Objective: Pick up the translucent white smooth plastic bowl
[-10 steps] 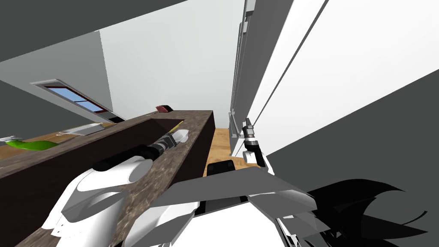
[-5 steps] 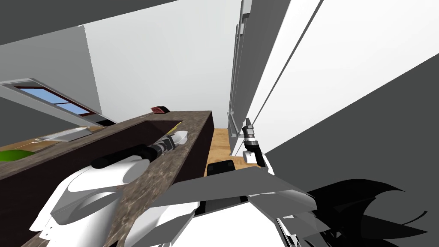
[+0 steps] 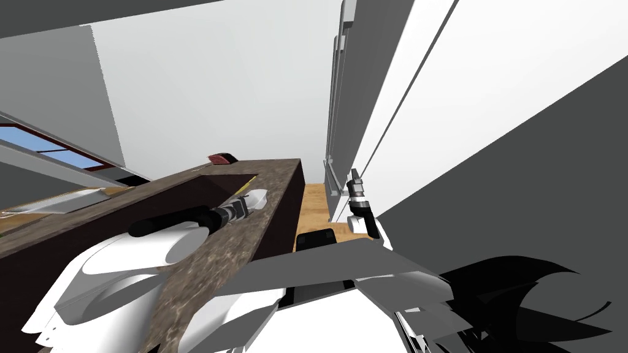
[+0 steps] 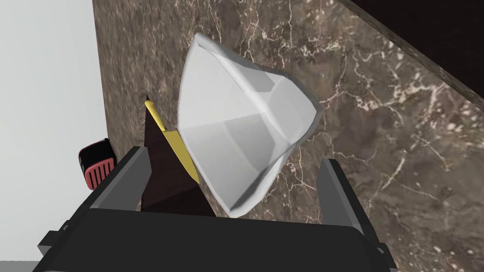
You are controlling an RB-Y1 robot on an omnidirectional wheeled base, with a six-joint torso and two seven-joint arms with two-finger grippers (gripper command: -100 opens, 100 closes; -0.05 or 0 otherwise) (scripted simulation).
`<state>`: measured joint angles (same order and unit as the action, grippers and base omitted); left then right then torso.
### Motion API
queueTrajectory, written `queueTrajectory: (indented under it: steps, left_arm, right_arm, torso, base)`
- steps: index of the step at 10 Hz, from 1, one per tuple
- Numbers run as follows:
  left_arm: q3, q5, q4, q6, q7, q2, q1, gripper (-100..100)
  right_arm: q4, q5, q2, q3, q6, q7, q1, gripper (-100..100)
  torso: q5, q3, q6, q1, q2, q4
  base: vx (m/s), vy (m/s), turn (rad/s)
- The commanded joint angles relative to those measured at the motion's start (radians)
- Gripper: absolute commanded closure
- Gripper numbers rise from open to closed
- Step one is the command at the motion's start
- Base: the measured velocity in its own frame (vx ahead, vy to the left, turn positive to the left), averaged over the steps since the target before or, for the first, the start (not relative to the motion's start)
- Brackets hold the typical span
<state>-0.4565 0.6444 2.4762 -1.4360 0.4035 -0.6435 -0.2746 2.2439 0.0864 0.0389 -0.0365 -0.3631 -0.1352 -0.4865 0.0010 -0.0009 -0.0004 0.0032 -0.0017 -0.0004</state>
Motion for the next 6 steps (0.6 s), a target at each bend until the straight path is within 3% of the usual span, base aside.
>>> queueTrajectory:
  steps: [1, 5, 6]
  left_arm:
    - [-0.003, 0.008, 0.001, -0.033, 0.004, -0.008, 0.002, -100]
    - [-0.012, 0.047, -0.005, -0.138, 0.014, -0.05, 0.004, -100]
    - [-0.012, 0.047, -0.005, -0.143, 0.014, -0.05, 0.004, -100]
  right_arm:
    - [0.0, 0.0, 0.0, 0.0, 0.0, 0.0, 0.0, 0]
    - [0.0, 0.0, 0.0, 0.0, 0.0, 0.0, 0.0, 0]
    - [0.0, 0.0, 0.0, 0.0, 0.0, 0.0, 0.0, 0]
  torso:
    - [0.0, 0.0, 0.0, 0.0, 0.0, 0.0]
    - [0.0, 0.0, 0.0, 0.0, 0.0, 0.0]
    - [0.0, -0.001, 0.0, 0.001, -0.001, 0.0]
  base:
    - [0.014, 0.043, -0.065]
    - [0.021, 0.054, -0.107]
    - [0.022, 0.062, -0.047]
